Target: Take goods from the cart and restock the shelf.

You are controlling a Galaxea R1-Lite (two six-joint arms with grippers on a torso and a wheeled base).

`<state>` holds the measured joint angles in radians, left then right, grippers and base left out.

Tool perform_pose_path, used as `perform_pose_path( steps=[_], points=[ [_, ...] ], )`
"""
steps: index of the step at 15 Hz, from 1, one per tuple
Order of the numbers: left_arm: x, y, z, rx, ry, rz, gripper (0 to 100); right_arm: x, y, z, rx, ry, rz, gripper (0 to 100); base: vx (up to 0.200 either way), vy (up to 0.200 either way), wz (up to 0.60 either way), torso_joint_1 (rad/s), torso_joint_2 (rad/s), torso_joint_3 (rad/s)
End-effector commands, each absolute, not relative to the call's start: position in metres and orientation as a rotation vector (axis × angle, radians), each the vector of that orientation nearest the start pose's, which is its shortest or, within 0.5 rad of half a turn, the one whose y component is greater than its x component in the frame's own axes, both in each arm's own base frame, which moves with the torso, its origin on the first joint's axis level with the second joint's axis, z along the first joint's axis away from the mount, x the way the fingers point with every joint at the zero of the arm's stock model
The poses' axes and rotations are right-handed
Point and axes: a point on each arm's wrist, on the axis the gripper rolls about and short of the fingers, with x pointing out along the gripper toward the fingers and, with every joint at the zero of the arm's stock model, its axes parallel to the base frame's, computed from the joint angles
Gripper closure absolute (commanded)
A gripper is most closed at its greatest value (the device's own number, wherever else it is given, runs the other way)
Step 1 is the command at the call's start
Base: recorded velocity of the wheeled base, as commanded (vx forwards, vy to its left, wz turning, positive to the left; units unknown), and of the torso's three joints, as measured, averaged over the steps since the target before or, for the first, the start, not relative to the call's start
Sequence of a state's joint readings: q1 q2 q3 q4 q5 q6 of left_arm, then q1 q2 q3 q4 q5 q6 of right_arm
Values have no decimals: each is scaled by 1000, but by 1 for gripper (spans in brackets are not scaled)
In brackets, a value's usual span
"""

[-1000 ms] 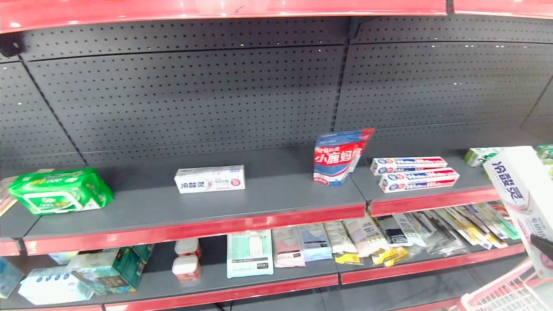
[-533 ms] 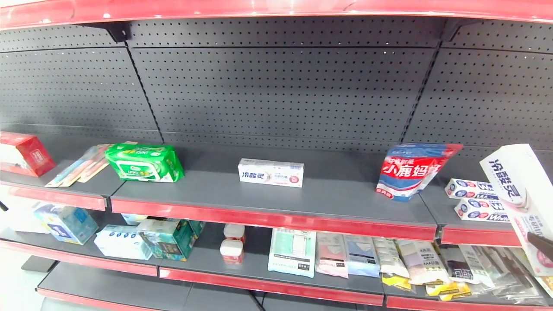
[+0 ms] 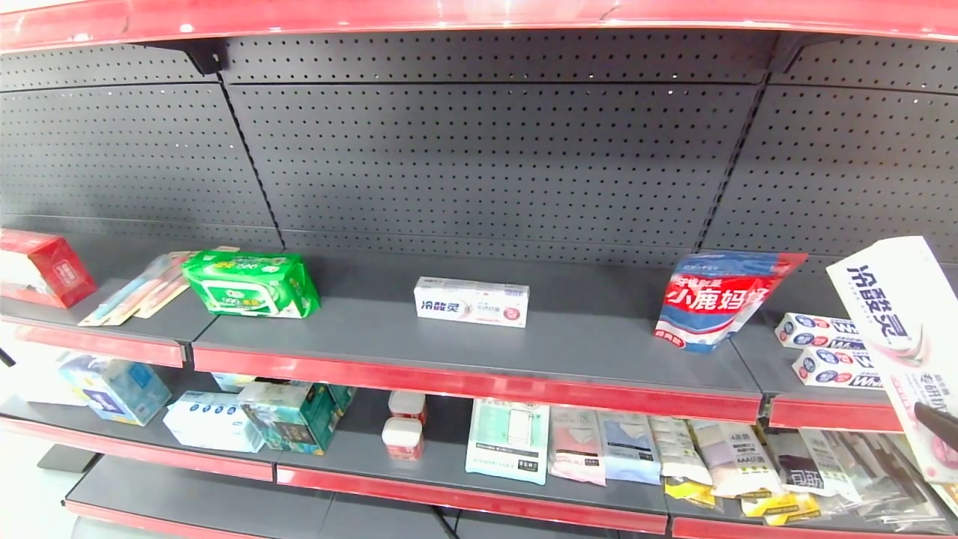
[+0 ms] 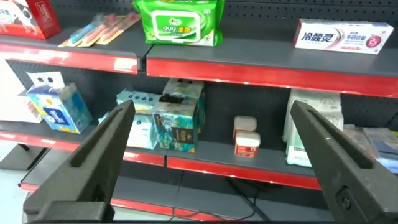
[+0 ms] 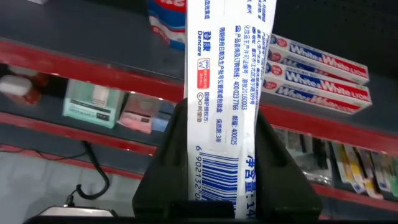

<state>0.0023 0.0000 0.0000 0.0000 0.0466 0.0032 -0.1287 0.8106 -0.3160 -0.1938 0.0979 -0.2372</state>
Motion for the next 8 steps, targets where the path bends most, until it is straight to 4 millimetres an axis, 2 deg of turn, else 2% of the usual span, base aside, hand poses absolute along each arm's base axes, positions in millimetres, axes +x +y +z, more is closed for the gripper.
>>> perform_pose_path(
  steps=[1,4,7,8],
  points=[
    [-23,1,76,3,2,49,0,72,-7,172,-205,260,11,100,0,0,0,0,0,0],
    [-23,1,76,3,2,51,0,71,-7,169,-204,270,4,100,0,0,0,0,0,0],
    [-23,1,76,3,2,51,0,70,-7,166,-203,278,4,100,200,0,0,-1,1,2],
    [-23,1,76,3,2,49,0,70,-7,166,-203,278,4,100,0,0,0,0,0,0]
  ],
)
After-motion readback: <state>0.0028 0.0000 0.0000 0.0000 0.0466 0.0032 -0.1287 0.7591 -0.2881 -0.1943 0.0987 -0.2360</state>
